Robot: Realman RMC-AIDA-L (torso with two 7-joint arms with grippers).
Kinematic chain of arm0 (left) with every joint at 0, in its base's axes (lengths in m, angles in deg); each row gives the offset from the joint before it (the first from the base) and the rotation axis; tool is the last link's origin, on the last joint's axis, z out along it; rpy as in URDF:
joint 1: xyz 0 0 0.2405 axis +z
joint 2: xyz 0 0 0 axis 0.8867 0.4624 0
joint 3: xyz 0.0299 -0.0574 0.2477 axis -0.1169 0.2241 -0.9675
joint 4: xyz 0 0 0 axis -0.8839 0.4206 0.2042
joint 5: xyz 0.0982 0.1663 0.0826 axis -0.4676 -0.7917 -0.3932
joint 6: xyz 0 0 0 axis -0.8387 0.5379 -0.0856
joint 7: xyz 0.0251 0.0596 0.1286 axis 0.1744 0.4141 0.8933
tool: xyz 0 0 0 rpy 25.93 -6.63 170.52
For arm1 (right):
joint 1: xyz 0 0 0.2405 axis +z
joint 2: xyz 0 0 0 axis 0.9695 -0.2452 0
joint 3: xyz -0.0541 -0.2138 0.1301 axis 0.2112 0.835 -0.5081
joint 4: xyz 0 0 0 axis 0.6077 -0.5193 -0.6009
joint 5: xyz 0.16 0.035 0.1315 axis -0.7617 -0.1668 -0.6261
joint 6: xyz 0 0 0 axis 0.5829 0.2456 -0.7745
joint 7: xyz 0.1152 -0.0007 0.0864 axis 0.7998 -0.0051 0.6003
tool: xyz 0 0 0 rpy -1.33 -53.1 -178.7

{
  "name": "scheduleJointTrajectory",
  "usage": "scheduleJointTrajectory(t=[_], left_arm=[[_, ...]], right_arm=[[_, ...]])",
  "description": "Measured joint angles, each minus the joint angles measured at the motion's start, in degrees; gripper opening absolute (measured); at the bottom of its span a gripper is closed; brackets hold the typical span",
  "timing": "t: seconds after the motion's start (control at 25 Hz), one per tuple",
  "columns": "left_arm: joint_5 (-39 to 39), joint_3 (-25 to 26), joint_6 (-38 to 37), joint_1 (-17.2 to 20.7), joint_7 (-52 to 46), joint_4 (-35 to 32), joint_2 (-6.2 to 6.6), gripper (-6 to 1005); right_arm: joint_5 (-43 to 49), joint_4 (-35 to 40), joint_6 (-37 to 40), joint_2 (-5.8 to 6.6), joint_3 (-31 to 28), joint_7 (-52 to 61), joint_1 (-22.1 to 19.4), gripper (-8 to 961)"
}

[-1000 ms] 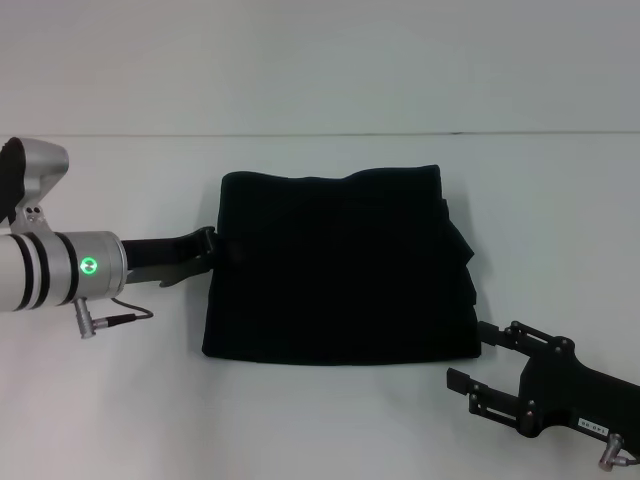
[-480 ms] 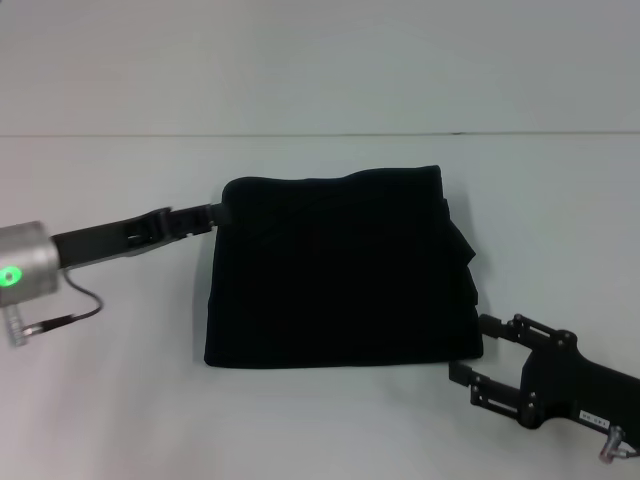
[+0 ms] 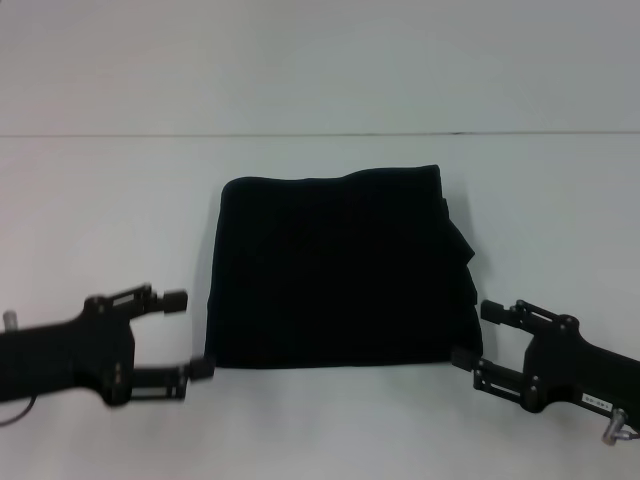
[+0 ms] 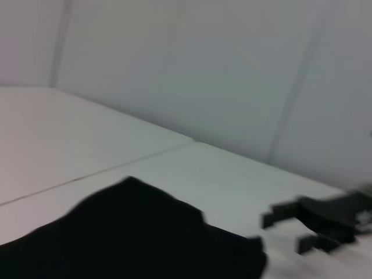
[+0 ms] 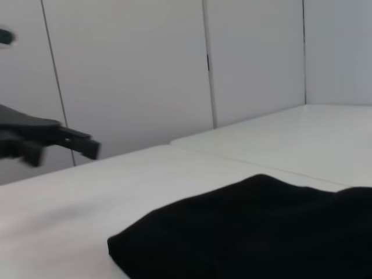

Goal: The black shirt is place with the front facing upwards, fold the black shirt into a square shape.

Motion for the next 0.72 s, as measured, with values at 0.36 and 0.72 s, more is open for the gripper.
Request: scheduleJointTrajectory(t=[0.36, 0.72], left_arm=[[-8.9, 0.1, 5.3, 1.5, 2.5, 1.6, -1.37, 937], [-8.6, 0.8, 7.9, 1.1, 0.5, 2.6, -1.14, 937]], right_arm=[[6.1, 2.1, -2.3, -0.22, -0.3, 1.6, -1.8, 768], [5.8, 2.3, -2.9, -0.29, -1.3, 1.4, -1.9, 768]])
